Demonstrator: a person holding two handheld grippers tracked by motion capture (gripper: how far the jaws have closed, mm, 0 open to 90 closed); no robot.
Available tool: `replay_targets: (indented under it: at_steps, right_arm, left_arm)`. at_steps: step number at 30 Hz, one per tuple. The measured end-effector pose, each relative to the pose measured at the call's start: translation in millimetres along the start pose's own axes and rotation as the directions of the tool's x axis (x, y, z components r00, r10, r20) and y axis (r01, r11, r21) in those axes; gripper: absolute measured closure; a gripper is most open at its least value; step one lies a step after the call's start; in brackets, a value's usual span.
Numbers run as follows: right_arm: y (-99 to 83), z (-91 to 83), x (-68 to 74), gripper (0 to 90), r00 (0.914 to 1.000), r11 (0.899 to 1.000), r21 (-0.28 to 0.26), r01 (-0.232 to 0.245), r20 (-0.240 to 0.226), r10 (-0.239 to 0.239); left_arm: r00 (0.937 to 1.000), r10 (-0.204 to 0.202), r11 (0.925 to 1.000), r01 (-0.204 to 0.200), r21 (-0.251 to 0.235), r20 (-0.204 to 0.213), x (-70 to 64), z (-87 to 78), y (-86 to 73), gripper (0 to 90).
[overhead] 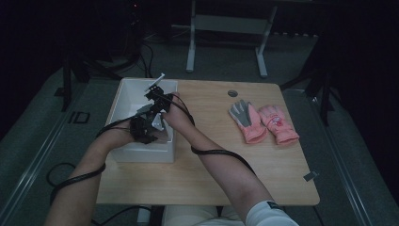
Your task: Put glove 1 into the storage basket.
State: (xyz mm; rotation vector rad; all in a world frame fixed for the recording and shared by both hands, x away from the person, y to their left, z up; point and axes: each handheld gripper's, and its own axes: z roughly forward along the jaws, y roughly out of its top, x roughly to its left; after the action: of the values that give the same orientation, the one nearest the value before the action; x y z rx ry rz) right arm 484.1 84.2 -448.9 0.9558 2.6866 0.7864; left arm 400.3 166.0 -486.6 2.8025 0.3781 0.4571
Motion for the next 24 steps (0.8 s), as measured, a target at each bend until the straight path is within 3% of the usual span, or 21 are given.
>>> replay_targets:
  at_steps: [1, 3, 5, 7, 10, 12, 14, 19, 24]
  right_arm:
    - [0.9, -2.7, -3.7, 61.3, 0.9992, 0.999, -0.025, -0.037, -0.013, 0.037]
    - [0.6, -8.9, -9.4, 58.9, 0.9975, 0.996, -0.055, -0.066, -0.031, 0.064]
    - [-0.7, -16.1, -14.2, 57.6, 0.9970, 0.995, -0.074, -0.070, -0.036, 0.068]
    - [-2.2, -24.0, -19.1, 57.0, 0.9958, 0.992, -0.096, -0.082, -0.050, 0.077]
    - [-6.8, -39.0, -26.1, 54.7, 0.9933, 0.987, -0.132, -0.094, -0.080, 0.084]
    - [-10.9, -51.4, -29.4, 54.1, 0.9931, 0.982, -0.164, -0.092, -0.088, 0.078]
    - [-16.4, -65.7, -32.6, 53.3, 0.9908, 0.974, -0.201, -0.102, -0.109, 0.081]
    - [-32.7, -95.3, -38.8, 51.8, 0.9897, 0.963, -0.252, -0.092, -0.130, 0.060]
    - [-58.5, -116.1, -38.5, 51.4, 0.9896, 0.957, -0.284, -0.063, -0.142, 0.023]
  left_arm:
    - [0.9998, -0.005, 0.9998, 0.004, 0.021, 0.019, -0.3, 4.1, 0.7, 64.7]
    - [0.9995, -0.004, 0.9980, 0.002, 0.063, 0.031, -2.3, 9.7, 1.8, 60.4]
    - [0.9978, -0.029, 0.9976, 0.025, 0.065, 0.059, -1.1, 9.3, 1.0, 56.7]
    - [0.9979, -0.046, 0.9975, 0.043, 0.056, 0.045, 1.1, 4.6, 0.6, 49.6]
    - [0.9965, -0.072, 0.9974, 0.071, 0.007, 0.043, 4.8, -5.5, 0.6, 46.1]
    - [0.9954, -0.096, 0.9954, 0.096, 0.001, -0.005, 6.6, -13.2, 1.1, 42.1]
    - [0.9907, -0.134, 0.9909, 0.133, -0.018, -0.026, 7.8, -22.4, 2.0, 37.7]
    - [0.9834, -0.181, 0.9810, 0.179, -0.074, -0.015, 7.5, -44.4, 3.7, 37.6]
    - [0.9770, -0.212, 0.9621, 0.213, -0.171, 0.024, 0.8, -63.4, 12.0, 37.7]
